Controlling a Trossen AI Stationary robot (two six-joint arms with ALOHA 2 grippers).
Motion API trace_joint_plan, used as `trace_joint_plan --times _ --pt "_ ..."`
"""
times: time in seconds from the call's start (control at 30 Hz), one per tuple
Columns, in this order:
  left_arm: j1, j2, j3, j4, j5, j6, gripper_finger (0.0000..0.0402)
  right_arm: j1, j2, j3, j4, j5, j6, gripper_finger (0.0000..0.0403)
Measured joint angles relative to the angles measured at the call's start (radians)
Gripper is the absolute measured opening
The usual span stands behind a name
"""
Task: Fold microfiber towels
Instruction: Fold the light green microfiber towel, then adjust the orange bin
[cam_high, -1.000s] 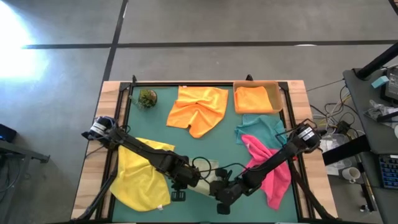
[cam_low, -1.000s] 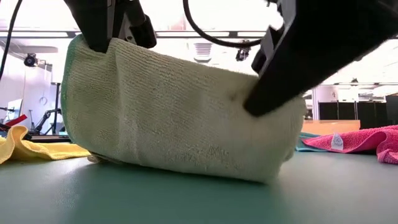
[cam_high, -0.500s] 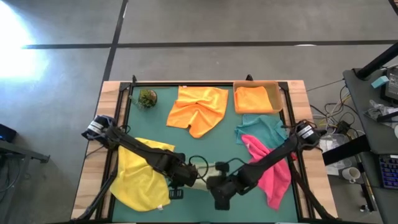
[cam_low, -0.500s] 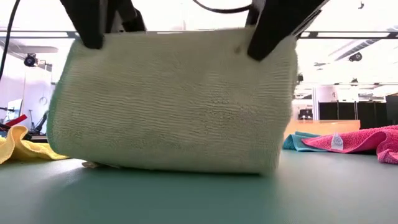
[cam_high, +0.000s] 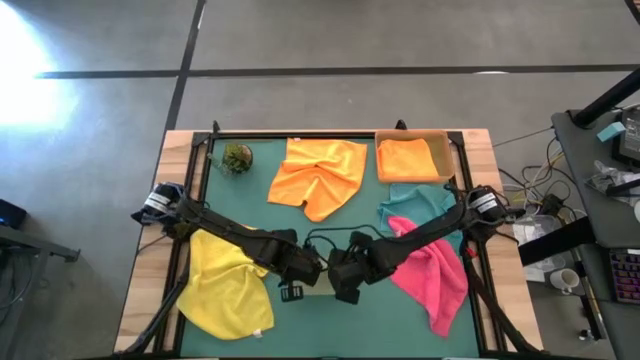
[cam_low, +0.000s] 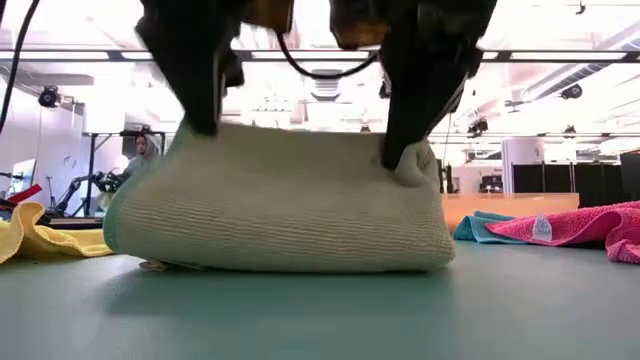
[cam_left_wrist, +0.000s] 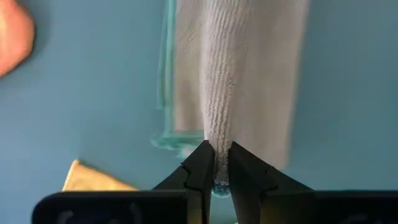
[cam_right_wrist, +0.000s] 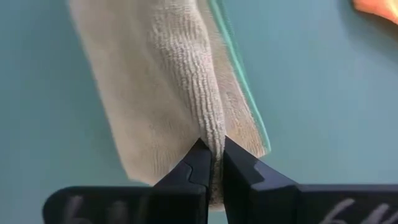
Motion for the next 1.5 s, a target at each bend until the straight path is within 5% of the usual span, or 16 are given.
trace_joint_plan --times 0.47,0.87,1.1,1.33,1.5 --pt "0.034 0.003 -0.111 0.018 -0.006 -0.002 0.0029 -0.043 0.000 -0.060 0.065 -0.002 -0.022 0.0021" --pt "0.035 -0.067 -0.111 -0.068 0.010 -0.003 0.0087 -0.088 -0.005 -0.052 0.103 -0.004 -0.008 0.0135" --pt "0.013 -0.134 -0.112 -0.077 0.036 -0.004 0.0095 -0.092 -0.103 -0.048 0.036 -0.010 -0.009 0.0167" --pt "-0.035 -0.177 -0.180 0.138 0.016 -0.008 0.0096 -0.075 -0.206 -0.077 -0.031 -0.006 -0.006 0.0166" --pt "-0.045 -0.192 -0.279 0.332 0.016 -0.004 0.0096 -0.024 -0.239 -0.179 0.094 -0.022 0.044 0.0164"
